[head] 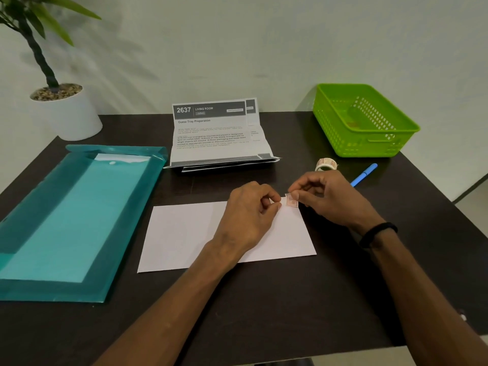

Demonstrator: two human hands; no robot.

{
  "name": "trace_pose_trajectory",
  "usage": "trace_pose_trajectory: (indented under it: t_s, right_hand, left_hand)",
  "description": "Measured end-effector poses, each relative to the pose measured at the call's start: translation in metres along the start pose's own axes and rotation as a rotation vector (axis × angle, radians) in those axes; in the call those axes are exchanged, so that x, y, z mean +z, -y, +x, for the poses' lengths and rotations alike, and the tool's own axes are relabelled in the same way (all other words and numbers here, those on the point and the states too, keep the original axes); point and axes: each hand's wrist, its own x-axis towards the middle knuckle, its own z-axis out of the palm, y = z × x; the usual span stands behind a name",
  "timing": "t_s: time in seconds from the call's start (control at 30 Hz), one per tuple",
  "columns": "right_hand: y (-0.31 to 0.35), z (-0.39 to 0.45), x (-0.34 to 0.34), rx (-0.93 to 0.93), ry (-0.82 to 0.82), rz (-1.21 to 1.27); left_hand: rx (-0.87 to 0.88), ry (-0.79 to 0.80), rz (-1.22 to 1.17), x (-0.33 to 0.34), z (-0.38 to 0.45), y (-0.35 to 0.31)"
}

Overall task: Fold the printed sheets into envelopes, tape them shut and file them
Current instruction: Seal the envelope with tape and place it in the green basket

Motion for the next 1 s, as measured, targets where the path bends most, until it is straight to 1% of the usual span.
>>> trace_pose_trajectory:
  t_s: [0.1,0.23,0.4,0.7,0.9,1.0]
  right_hand:
    - [0.0016,-0.0017,-0.0033,-0.026,0.03,0.023]
    - [0.0019,-0.0009,-0.0034,-0.052,0.077,-0.009]
    - [0.0,0.0003,-0.0013,-0.083,0.039,0.021]
    - [-0.0008,0.0005,-0.0015,-0.144,0.001,-0.065]
    - [-0.002,0.0009,-0.0037,-0.137,0.006,-0.066]
    - [-0.0014,0.0006,-0.0039,-0.132,0.015,-0.058]
  left_hand:
    - [-0.009,0.03,0.003,-0.0023,0.0007,-0.0015]
    - [-0.02,0.026,0.019,-0.0014,0.0007,-0.001]
    - [-0.035,0.037,0.012,0.0004,-0.0001,-0.0035]
    - [-0.075,0.04,-0.026,0.002,0.0022,-0.0013]
    - [-0.046,0.054,0.003,0.0013,0.0022,-0.0028]
    - [-0.001,0.076,0.027,0.0001,0.001,-0.0037]
